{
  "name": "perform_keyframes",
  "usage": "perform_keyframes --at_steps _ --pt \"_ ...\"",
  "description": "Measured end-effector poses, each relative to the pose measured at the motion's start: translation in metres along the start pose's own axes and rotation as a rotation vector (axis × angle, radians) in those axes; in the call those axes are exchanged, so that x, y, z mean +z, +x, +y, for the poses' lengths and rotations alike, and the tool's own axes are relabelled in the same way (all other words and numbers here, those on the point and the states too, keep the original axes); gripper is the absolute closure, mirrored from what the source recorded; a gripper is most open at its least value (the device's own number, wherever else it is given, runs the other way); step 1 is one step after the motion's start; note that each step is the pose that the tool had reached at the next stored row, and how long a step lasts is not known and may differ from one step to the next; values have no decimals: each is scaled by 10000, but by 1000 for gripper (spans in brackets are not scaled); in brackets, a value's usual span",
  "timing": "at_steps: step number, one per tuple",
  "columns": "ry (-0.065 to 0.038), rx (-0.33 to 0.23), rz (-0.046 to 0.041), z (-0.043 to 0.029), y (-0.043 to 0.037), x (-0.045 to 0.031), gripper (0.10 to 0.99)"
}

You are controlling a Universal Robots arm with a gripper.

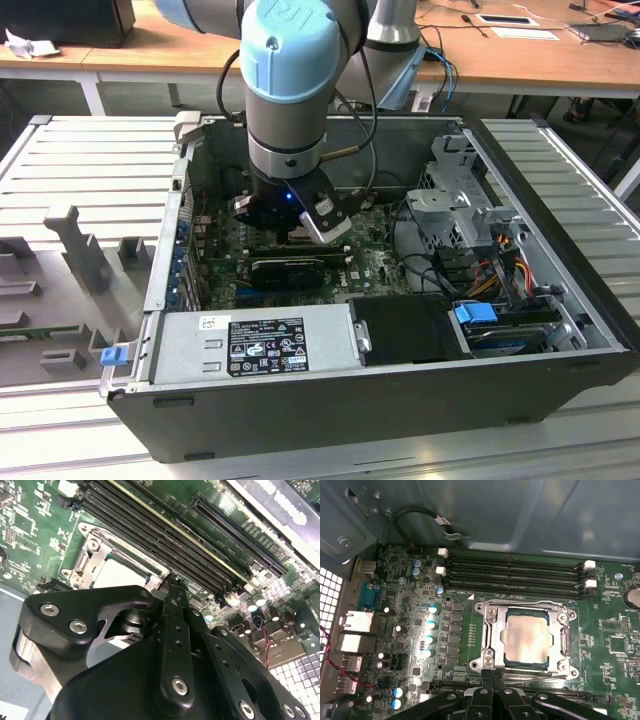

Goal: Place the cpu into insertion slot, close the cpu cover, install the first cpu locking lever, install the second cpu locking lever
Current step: 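Install the second cpu locking lever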

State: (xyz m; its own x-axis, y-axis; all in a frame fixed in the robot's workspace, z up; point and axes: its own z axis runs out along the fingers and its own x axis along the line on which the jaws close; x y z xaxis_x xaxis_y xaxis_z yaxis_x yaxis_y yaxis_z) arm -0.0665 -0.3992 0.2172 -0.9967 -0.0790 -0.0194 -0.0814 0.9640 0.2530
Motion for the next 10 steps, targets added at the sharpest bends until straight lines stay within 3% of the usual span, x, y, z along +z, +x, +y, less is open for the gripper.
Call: perform_keyframes --at_steps 6,10 --pt "-193 -2 -15 -23 63 44 980" --pt "-415 -2 -33 -61 106 63 980"
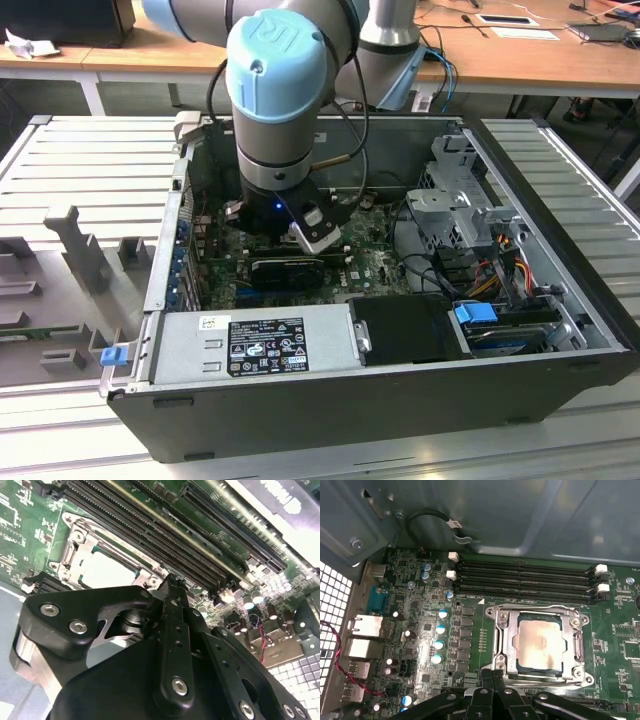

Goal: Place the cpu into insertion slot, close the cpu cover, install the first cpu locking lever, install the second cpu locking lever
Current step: 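Install the second cpu locking lever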

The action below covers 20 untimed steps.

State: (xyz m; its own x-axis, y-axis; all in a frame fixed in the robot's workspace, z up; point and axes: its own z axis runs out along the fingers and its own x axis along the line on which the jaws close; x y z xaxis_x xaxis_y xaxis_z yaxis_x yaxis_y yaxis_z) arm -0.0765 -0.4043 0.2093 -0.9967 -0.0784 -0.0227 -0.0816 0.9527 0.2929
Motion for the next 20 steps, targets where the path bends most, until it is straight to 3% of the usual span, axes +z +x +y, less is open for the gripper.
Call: perform_keyframes --at_steps 2,4,5,8,15,20 --pt "-139 0 -12 -69 10 -13 980" --pt "-398 -1 -32 -104 23 -15 980" --pt "-454 0 -37 -110 25 -7 980" --pt "-566 -1 -47 -119 29 22 980" --pt "-694 -3 -56 -128 29 92 980" --pt "-889 -1 -73 -125 31 133 980"
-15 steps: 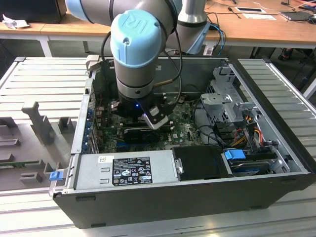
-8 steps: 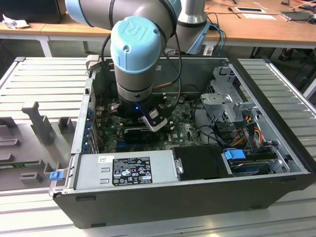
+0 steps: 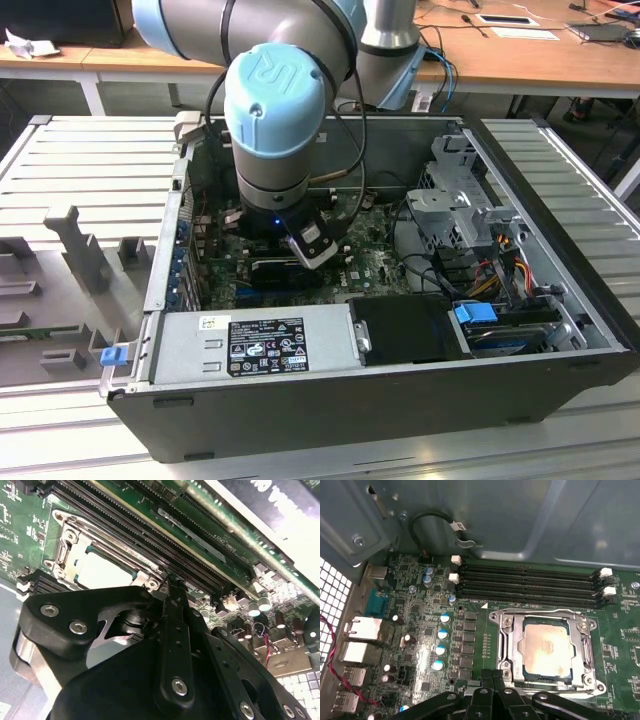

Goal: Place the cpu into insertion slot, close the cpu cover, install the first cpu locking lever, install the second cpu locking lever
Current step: 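Install the second cpu locking lever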

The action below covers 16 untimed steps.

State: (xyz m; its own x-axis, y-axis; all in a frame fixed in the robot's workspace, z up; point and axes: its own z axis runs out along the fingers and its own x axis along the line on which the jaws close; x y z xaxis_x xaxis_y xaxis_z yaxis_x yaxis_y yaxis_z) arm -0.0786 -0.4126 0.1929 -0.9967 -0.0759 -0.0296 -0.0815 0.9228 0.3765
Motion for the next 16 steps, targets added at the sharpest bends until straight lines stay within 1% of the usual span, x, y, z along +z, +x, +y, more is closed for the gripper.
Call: perform_keyframes --at_steps 1,2,3,4,7,9,16 --pt "-31 0 -3 0 -1 5 980" --pt "-87 -2 -9 -1 0 17 980" --pt "-108 -4 -9 -1 1 18 980" --pt "-113 -2 -8 0 3 13 980" --pt "-115 -1 -10 24 3 -45 980" --pt "-116 -1 -10 31 3 -62 980" --pt "-115 0 -6 87 -2 -199 980"
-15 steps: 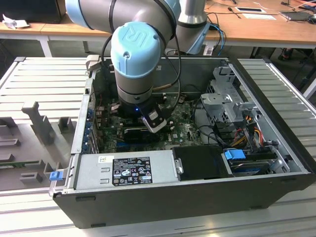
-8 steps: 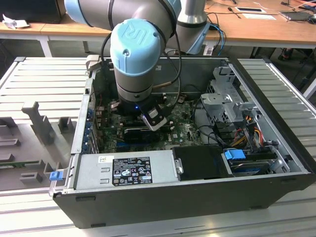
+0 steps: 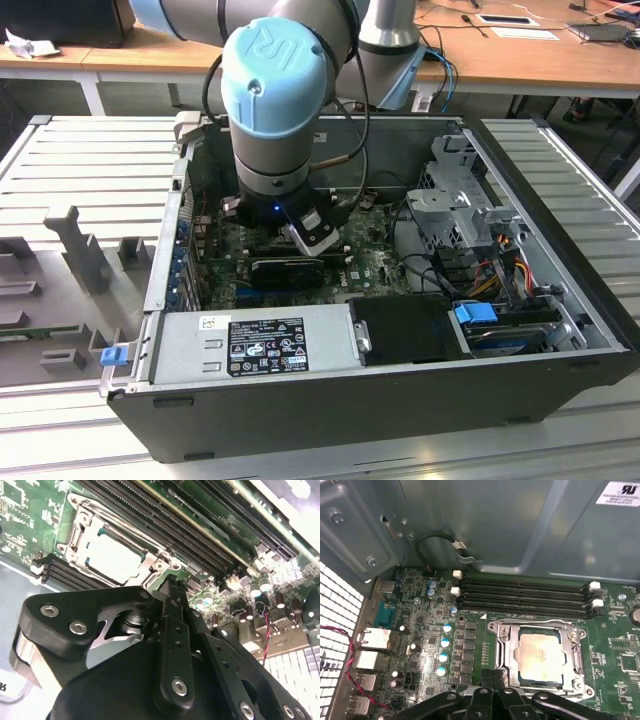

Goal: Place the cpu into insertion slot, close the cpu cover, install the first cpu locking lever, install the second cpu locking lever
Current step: 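Install the second cpu locking lever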

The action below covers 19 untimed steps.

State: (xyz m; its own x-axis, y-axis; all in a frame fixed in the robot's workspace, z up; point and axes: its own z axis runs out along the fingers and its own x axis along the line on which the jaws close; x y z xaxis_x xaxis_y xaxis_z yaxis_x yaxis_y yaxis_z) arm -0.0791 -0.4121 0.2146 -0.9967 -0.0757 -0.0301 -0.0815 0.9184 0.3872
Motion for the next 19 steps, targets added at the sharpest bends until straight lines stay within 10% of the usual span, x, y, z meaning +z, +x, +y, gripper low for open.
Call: perform_keyframes --at_steps 12,15,17,19 --pt "-4 4 8 32 -3 -74 980" --pt "3 6 9 111 -10 -260 980" --pt "159 62 19 160 -36 -307 980" --pt "591 214 51 296 -107 -434 980"
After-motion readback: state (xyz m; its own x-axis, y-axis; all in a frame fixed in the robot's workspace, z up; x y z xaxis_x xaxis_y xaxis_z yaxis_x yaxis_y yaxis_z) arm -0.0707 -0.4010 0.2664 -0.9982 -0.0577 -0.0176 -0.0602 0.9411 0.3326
